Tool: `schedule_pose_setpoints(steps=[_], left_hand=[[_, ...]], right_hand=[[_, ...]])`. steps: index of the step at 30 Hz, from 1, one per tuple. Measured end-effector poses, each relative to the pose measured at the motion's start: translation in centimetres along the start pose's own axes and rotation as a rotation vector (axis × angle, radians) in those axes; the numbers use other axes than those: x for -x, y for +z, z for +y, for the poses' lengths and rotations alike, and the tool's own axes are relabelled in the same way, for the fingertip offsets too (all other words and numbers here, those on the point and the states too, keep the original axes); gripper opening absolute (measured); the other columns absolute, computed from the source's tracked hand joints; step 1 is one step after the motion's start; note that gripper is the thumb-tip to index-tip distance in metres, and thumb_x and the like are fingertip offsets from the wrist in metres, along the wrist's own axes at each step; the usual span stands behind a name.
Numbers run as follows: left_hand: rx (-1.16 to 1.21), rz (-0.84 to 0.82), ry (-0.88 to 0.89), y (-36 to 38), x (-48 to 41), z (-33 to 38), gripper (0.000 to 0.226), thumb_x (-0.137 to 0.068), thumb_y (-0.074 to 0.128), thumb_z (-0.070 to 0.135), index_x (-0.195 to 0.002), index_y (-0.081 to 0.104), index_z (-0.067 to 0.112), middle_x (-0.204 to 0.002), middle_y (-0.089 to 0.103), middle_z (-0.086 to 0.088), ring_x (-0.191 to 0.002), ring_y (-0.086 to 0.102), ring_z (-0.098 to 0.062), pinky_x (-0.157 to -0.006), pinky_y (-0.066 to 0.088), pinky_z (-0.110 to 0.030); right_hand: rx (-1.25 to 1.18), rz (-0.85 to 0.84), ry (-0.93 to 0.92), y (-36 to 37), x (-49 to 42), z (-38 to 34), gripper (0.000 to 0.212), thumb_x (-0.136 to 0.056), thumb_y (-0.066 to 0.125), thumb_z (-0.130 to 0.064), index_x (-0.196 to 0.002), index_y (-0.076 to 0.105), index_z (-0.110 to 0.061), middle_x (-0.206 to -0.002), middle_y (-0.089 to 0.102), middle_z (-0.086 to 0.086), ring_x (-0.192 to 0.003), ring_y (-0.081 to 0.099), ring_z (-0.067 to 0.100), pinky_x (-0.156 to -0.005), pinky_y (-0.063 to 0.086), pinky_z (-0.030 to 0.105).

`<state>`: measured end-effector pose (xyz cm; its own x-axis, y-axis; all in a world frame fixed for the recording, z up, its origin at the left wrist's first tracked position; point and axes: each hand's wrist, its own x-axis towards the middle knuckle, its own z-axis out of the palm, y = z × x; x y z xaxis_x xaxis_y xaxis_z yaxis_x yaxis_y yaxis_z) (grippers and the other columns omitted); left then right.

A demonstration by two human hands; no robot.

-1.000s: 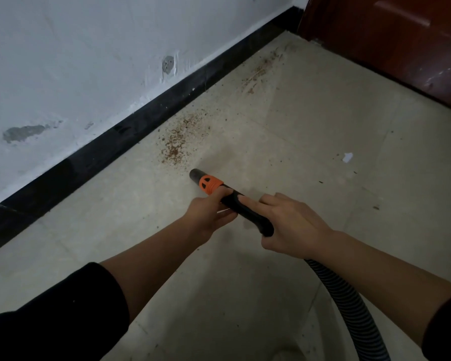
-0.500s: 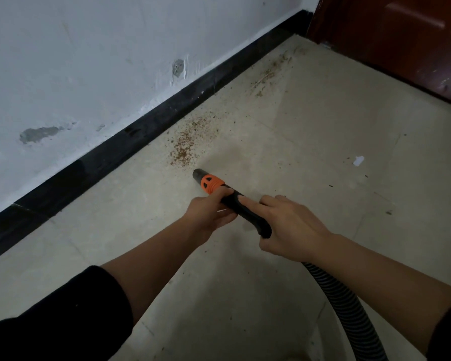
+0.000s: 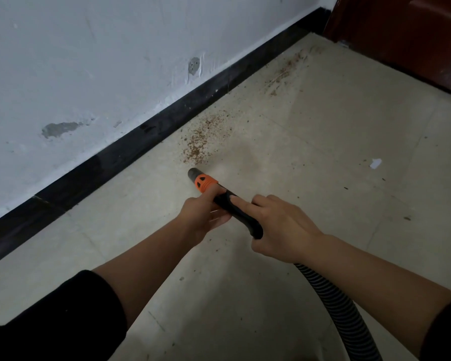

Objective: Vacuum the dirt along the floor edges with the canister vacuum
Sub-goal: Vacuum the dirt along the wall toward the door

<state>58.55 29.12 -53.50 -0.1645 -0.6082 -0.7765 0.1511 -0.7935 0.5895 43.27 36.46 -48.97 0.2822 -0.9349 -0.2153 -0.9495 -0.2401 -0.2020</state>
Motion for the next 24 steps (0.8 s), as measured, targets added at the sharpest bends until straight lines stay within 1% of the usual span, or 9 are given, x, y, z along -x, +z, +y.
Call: schedule_pose_setpoints(steps=[4, 8, 11, 14, 17, 20, 24], left_hand=[[0.013, 0.012, 0.0, -0.9, 0.0, 0.0, 0.033, -0.086, 0.067, 0.021, -0.106, 0.061, -0.004, -0.103, 0.07, -0.02, -0.095, 0.071, -0.028, -0.075, 0.059, -0.033], [0.003, 0.029, -0.003, -1.3, 0.0, 0.0, 0.03, -0.086, 0.063, 0.023, -0.105, 0.06, 0.001, -0.1, 0.07, -0.017, -0.093, 0.071, -0.027, -0.071, 0.058, -0.032], [0.017, 0.046, -0.005, -1.5, -0.1, 0.1, 0.025, -0.086, 0.062, 0.024, -0.101, 0.059, 0.003, -0.097, 0.07, -0.016, -0.091, 0.071, -0.027, -0.073, 0.057, -0.033], [0.024, 0.051, -0.003, -1.4, -0.1, 0.1, 0.026, -0.086, 0.062, 0.023, -0.101, 0.059, 0.003, -0.096, 0.07, -0.016, -0.09, 0.07, -0.026, -0.072, 0.058, -0.033], [-0.004, 0.041, 0.014, -1.0, -0.4, 0.3, 0.027, -0.086, 0.063, 0.023, -0.102, 0.061, 0.001, -0.095, 0.071, -0.016, -0.09, 0.071, -0.026, -0.07, 0.058, -0.031], [0.002, 0.024, 0.026, 0.0, -0.7, 0.6, 0.028, -0.085, 0.066, 0.021, -0.101, 0.062, -0.002, -0.093, 0.072, -0.017, -0.088, 0.072, -0.027, -0.075, 0.059, -0.033], [-0.009, -0.009, 0.032, 1.7, -1.4, 0.9, 0.033, -0.085, 0.068, 0.021, -0.103, 0.063, -0.006, -0.097, 0.072, -0.02, -0.088, 0.072, -0.028, -0.075, 0.06, -0.032]], right_hand=[[0.001, -0.006, -0.028, 0.0, -0.4, -0.7, 0.085, -0.084, 0.057, -0.029, -0.153, 0.007, -0.034, -0.096, 0.031, -0.008, -0.085, 0.036, 0.015, -0.067, 0.041, 0.029], [-0.007, -0.009, -0.048, 0.0, -0.8, -1.1, 0.085, -0.084, 0.057, -0.029, -0.153, 0.007, -0.033, -0.096, 0.031, -0.008, -0.086, 0.037, 0.016, -0.068, 0.042, 0.029], [-0.017, -0.002, -0.055, 0.1, -1.0, -1.3, 0.084, -0.084, 0.057, -0.029, -0.153, 0.009, -0.033, -0.096, 0.035, -0.007, -0.085, 0.038, 0.016, -0.066, 0.04, 0.028], [-0.023, -0.002, -0.057, 0.2, -1.1, -1.3, 0.085, -0.083, 0.058, -0.028, -0.153, 0.009, -0.033, -0.099, 0.039, -0.006, -0.086, 0.039, 0.016, -0.067, 0.042, 0.029], [-0.016, 0.007, -0.034, 0.0, -1.0, -0.9, 0.085, -0.083, 0.058, -0.029, -0.152, 0.008, -0.034, -0.098, 0.037, -0.007, -0.086, 0.039, 0.016, -0.067, 0.042, 0.029], [-0.011, 0.019, 0.011, -0.4, -0.9, -0.3, 0.085, -0.083, 0.057, -0.03, -0.151, 0.006, -0.036, -0.095, 0.034, -0.009, -0.085, 0.038, 0.015, -0.066, 0.041, 0.027], [-0.009, 0.034, 0.075, -0.7, -0.7, 0.7, 0.084, -0.082, 0.057, -0.03, -0.151, 0.007, -0.038, -0.093, 0.033, -0.009, -0.086, 0.04, 0.014, -0.066, 0.042, 0.028]])
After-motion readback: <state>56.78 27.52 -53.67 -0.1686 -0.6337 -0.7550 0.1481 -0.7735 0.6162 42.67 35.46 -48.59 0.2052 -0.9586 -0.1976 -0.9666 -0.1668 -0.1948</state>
